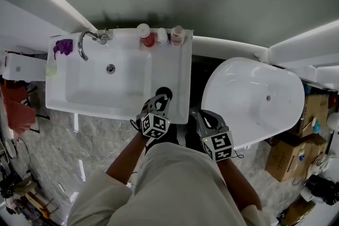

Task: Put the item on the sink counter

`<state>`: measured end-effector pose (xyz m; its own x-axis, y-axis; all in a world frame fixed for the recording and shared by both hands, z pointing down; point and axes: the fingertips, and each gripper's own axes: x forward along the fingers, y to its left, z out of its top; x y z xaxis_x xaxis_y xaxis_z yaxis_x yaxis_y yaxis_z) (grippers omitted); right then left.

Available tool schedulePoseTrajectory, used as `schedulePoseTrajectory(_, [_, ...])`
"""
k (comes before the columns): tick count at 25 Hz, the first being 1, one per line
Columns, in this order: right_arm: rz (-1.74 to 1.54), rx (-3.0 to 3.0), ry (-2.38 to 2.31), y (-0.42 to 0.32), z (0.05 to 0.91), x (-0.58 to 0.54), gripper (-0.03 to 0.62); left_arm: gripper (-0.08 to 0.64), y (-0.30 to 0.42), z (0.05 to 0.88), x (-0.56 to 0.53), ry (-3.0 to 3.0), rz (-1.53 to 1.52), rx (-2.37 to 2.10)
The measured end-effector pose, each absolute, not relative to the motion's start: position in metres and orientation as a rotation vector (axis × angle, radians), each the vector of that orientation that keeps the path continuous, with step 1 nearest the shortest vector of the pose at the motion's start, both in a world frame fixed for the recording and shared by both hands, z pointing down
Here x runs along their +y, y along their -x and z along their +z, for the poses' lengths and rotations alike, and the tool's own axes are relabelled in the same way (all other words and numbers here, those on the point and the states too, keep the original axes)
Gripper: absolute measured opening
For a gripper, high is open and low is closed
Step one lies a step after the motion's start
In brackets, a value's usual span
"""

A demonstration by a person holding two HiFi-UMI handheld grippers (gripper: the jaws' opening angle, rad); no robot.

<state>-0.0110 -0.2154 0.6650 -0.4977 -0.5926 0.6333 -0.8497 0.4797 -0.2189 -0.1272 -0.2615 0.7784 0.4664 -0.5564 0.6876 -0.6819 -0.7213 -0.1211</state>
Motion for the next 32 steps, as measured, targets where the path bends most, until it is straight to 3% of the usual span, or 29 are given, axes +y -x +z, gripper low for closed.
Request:
schedulePoseTrajectory(18, [0.697,-2.266,-1.172,0.015,0.664,-0.214,0.011,0.215,0.132,0.780,-0.251,-2.498,1.073,-1.057])
schedulePoseTrajectory(32, [0.667,-2.280,-1.186,0.028,0.657,-0.208,0.011,0.222,0.150,0.777,-0.242,-2.482,1.096,-1.087])
